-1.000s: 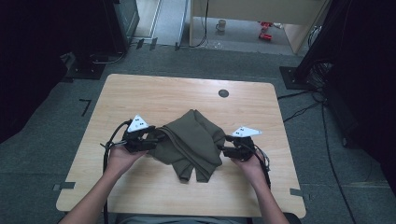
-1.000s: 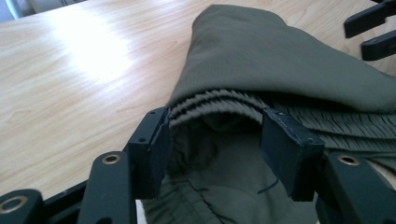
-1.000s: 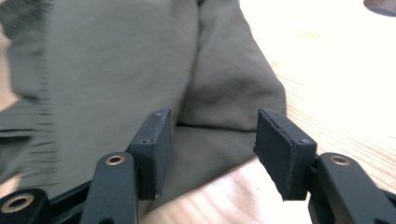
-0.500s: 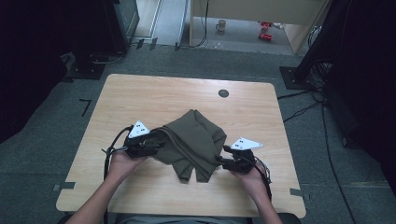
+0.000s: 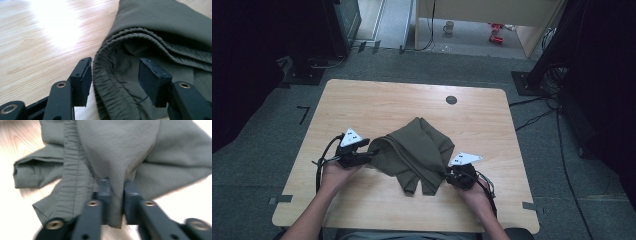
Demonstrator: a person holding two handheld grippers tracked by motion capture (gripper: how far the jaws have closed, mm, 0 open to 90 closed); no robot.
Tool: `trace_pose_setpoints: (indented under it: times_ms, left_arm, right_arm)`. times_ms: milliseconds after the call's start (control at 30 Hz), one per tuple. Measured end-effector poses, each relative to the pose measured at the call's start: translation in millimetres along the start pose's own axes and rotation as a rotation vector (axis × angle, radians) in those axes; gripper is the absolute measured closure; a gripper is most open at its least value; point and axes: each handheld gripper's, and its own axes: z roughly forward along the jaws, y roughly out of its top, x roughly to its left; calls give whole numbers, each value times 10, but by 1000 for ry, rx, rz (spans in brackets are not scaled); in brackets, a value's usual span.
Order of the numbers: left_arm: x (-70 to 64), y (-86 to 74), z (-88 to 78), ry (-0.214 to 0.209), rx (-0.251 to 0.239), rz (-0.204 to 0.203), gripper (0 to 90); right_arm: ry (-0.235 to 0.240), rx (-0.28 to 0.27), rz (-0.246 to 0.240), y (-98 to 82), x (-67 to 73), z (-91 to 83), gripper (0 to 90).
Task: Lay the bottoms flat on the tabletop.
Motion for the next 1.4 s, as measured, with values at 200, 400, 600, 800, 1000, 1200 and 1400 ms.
trace_pose_setpoints:
  times_ms: [200, 400, 600, 800, 1000, 1200, 1400]
  left_arm:
    - [30, -4, -13, 10, -5, 2, 459]
    - [66, -19, 20, 15, -1, -1, 457]
    - [141, -62, 109, 29, 24, -18, 465]
    - [175, -103, 239, 53, 88, -3, 531]
    - [173, -105, 283, 76, 104, 12, 589]
    - [225, -95, 293, 80, 120, -6, 691]
    - [246, -67, 245, 75, 106, -28, 848]
  right_arm:
    - [-8, -102, -4, 295, -31, -162, 875]
    - [-9, -147, 7, 623, -112, -193, 876]
    - [-18, -177, 9, 994, -225, -32, 876]
    - [-40, -177, 4, 1217, -313, 139, 875]
    - [-60, -180, 5, 1444, -404, 236, 876]
    - [-80, -178, -1, 1615, -502, 373, 875]
    - [-109, -140, 9, 1771, -663, 552, 875]
